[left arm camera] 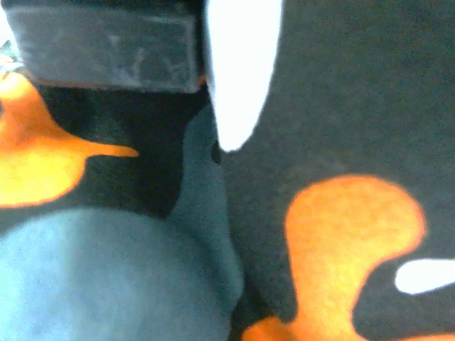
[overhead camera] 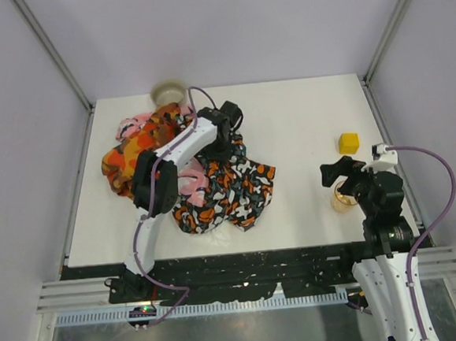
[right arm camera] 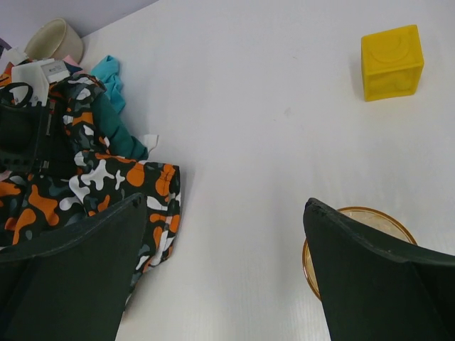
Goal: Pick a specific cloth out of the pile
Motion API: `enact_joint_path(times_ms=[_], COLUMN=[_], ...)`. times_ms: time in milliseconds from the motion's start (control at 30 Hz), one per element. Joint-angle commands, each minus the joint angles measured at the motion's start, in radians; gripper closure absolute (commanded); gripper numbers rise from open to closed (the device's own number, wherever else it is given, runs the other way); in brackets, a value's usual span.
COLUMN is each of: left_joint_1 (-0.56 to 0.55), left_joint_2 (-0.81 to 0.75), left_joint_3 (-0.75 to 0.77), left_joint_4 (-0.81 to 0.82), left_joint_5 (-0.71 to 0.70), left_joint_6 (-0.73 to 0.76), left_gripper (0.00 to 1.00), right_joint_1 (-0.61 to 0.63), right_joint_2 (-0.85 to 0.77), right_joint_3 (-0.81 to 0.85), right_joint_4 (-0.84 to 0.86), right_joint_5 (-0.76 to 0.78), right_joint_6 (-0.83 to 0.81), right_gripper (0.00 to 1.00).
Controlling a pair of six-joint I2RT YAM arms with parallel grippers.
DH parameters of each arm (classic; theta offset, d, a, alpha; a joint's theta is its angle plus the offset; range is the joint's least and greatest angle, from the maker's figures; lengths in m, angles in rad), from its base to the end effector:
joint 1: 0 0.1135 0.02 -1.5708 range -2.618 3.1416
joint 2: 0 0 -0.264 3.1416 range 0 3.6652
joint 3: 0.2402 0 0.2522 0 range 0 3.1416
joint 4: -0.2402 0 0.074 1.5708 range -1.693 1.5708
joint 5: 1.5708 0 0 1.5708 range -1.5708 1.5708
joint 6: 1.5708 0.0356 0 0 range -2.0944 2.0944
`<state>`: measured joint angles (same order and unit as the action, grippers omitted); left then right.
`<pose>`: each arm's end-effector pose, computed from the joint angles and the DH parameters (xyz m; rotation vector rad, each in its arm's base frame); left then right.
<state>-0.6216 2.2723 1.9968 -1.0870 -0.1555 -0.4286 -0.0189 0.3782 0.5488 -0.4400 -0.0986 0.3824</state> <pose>0.3812 -0.2663 0.1995 0.2545 2.8725 0.0433 0.1114 0.0014 0.2826 0.3009 1.8282 0.3446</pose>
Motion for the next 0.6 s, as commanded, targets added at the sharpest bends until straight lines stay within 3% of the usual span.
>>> enact_joint_path(times_ms=[0, 167, 233, 300, 400, 500, 567], left_joint_1=[0.040, 0.108, 0.163, 0.229, 0.330, 0.425, 0.476], left_joint_2=[-0.093, -0.507, -0.633, -0.716, -0.783, -0.832, -0.867], left_joint_3=[-0.056, -0.341, -0.413, -0.449, -0.461, -0.480, -0.509], left_joint_4=[-0.016, 0.182, 0.226, 0.240, 0.210, 0.197, 0.199], left_joint_5=[-0.039, -0.122, -0.162, -0.179, -0.167, -0.142, -0.133], left_joint_6=[-0.055, -0.038, -0.035, -0.016, -0.018, -0.013, -0.007], left_gripper=[1.00, 1.00, 1.00, 1.00, 1.00, 1.00, 1.00], right_joint_1=[0.002, 0.002, 0.004, 0.016, 0.129, 0.346, 0.410], right_joint_2=[-0.015, 0.078, 0.146, 0.215, 0.336, 0.552, 0.705], right_joint_3=[-0.010, -0.023, -0.042, -0.079, -0.058, 0.107, 0.207], right_joint_4=[0.063, 0.151, 0.246, 0.486, 0.633, 0.621, 0.648], right_joint_5=[-0.027, -0.238, -0.332, -0.401, -0.304, -0.066, -0.008], right_joint_6=[-0.002, 0.019, 0.061, 0.117, 0.135, 0.056, 0.049], right_gripper=[0.05, 0.05, 0.05, 0.05, 0.05, 0.05, 0.05])
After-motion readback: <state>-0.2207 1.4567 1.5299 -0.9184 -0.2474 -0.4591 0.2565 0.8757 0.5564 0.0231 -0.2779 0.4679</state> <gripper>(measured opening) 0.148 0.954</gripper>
